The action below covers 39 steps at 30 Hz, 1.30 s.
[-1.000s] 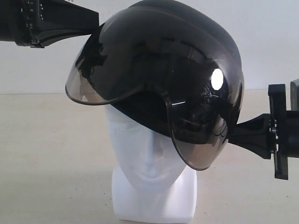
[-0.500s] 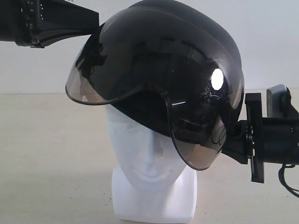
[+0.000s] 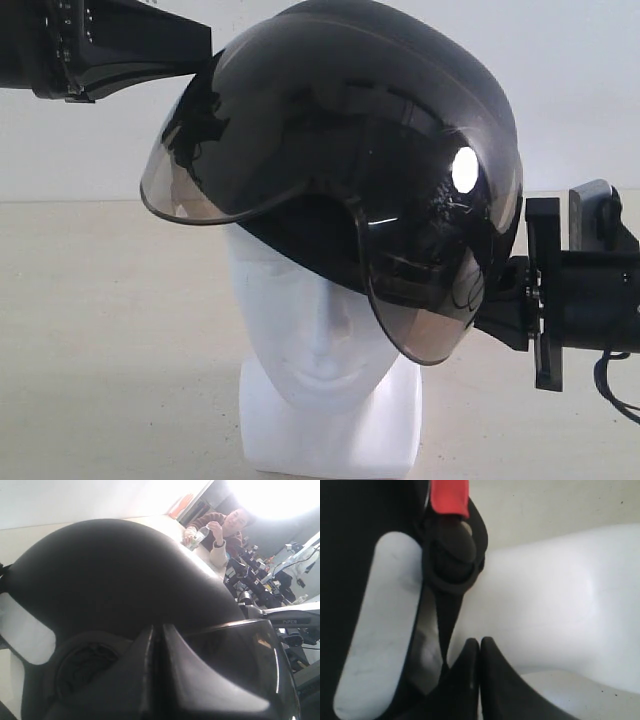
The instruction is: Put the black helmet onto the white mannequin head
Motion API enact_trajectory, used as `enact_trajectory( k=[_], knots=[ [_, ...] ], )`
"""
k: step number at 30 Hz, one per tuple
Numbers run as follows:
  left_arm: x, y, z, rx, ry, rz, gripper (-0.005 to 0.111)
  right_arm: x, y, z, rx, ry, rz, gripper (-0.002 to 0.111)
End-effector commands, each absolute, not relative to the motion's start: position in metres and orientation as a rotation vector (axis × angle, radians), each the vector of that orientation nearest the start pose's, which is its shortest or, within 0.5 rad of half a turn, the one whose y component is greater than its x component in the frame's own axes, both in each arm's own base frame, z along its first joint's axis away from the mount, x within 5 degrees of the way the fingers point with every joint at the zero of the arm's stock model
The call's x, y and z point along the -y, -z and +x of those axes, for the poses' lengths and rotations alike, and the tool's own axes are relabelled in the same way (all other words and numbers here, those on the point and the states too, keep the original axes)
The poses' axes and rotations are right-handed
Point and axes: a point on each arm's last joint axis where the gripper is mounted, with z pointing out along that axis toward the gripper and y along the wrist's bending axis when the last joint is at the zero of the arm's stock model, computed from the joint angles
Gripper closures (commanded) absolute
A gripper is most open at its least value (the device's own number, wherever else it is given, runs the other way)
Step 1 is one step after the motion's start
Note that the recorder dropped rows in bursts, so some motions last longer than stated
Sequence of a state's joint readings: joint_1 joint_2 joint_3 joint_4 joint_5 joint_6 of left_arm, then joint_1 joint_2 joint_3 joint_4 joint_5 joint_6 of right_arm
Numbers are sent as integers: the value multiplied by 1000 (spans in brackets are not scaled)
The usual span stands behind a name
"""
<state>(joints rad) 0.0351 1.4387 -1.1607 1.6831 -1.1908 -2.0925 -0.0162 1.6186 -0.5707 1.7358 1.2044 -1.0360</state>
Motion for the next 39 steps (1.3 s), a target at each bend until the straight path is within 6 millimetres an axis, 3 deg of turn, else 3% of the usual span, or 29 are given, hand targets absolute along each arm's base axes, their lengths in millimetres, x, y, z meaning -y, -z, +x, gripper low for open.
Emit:
enact_trajectory(
  k=[1,6,17,22,28,39],
  knots=[
    [73,-357,283,-1942,1292,543,102,-74,-198,246,-2181,-1780,313,109],
    [70,-357,283,-1943,1286,533,102,-64,-208,245,-2134,-1750,324,109],
    [70,-352,283,-1955,1295,523,102,-64,-211,244,-2125,-1746,315,109],
    [61,-344,283,-1973,1283,485,102,-64,-214,243,-2118,-1742,303,109],
    [60,-342,283,-1972,1277,490,102,-64,-242,247,-2053,-1738,249,109],
    [60,-342,282,-1975,1281,485,102,-64,-255,240,-2020,-1730,214,109]
  ],
)
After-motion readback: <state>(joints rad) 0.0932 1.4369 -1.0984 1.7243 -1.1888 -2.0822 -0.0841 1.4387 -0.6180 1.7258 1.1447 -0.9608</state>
